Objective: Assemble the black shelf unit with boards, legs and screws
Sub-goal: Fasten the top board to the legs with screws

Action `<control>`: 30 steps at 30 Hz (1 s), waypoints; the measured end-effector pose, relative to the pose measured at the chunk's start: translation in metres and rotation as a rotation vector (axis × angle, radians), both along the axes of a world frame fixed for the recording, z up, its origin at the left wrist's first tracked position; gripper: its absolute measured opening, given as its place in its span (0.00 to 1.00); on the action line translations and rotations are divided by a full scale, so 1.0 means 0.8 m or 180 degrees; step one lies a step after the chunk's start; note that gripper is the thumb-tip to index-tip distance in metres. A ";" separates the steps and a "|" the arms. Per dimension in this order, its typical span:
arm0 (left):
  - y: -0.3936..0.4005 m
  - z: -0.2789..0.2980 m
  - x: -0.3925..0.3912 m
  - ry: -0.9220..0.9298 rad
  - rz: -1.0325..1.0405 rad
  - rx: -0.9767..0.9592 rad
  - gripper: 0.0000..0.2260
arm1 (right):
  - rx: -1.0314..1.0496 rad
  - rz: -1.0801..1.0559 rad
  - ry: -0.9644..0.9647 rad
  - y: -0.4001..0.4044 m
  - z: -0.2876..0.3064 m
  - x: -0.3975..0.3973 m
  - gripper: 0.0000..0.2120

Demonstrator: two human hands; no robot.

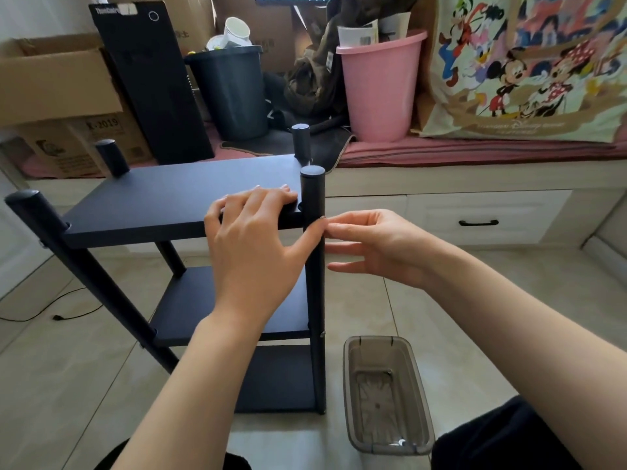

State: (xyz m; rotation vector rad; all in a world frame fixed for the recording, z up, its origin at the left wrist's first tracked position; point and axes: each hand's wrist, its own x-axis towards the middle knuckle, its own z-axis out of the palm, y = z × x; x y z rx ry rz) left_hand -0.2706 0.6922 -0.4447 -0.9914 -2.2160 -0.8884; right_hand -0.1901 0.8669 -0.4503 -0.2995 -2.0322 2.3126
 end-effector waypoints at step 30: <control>0.024 -0.039 -0.003 0.0974 0.0276 0.0418 0.20 | 0.2461 -0.0216 -0.3152 0.045 -0.417 0.026 0.08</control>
